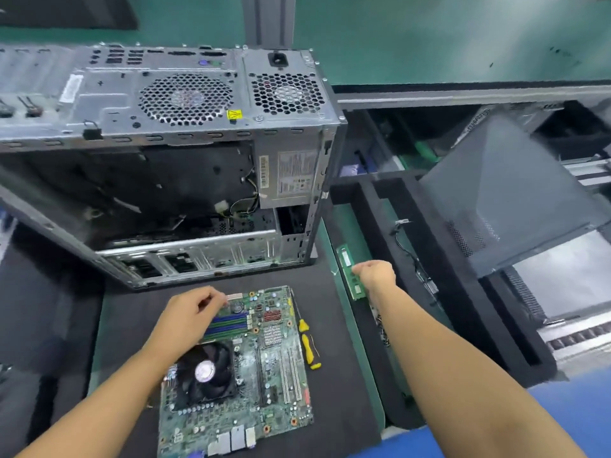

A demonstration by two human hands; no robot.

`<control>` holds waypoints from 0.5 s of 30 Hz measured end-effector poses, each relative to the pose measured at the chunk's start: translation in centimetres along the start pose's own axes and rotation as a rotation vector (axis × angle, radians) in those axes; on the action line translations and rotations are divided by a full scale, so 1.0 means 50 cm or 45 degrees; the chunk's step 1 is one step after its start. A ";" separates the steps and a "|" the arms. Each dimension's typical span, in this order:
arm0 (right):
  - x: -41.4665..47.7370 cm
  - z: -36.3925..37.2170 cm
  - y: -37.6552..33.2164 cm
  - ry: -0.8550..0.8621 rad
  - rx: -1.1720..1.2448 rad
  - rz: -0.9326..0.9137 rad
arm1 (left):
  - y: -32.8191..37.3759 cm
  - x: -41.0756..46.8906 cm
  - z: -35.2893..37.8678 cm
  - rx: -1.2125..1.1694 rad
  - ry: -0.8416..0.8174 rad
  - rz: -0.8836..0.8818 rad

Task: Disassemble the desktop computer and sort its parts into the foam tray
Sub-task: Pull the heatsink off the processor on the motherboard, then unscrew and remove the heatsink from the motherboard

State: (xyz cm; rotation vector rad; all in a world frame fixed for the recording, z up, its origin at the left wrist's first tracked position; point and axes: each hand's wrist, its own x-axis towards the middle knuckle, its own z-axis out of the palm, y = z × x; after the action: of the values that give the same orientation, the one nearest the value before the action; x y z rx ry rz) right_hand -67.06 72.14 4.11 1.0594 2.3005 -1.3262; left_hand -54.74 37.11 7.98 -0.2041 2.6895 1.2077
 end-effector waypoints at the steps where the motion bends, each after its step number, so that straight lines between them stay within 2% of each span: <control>1: 0.006 0.007 0.001 0.014 -0.035 -0.024 | -0.009 -0.001 -0.006 -0.012 0.007 -0.025; 6: -0.001 0.030 0.017 0.130 -0.266 -0.171 | -0.056 -0.010 -0.029 -0.028 0.004 -0.110; 8: -0.026 0.036 0.017 0.268 -0.238 -0.298 | -0.077 -0.020 -0.038 -0.030 -0.038 -0.115; 10: -0.074 0.049 0.015 0.291 -0.159 -0.492 | -0.098 -0.029 -0.044 -0.074 -0.100 -0.096; 13: -0.173 0.079 0.022 -0.007 -0.186 -0.822 | -0.120 -0.047 -0.043 -0.088 -0.177 -0.065; 15: -0.233 0.108 0.032 -0.273 -0.374 -0.976 | -0.134 -0.060 -0.040 -0.086 -0.188 -0.055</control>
State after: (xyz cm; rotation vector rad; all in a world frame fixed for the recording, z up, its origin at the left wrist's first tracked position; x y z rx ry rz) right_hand -58.50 62.84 6.73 -0.0885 2.7113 -1.1739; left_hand -50.71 31.35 5.08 -0.1745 2.5083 1.2508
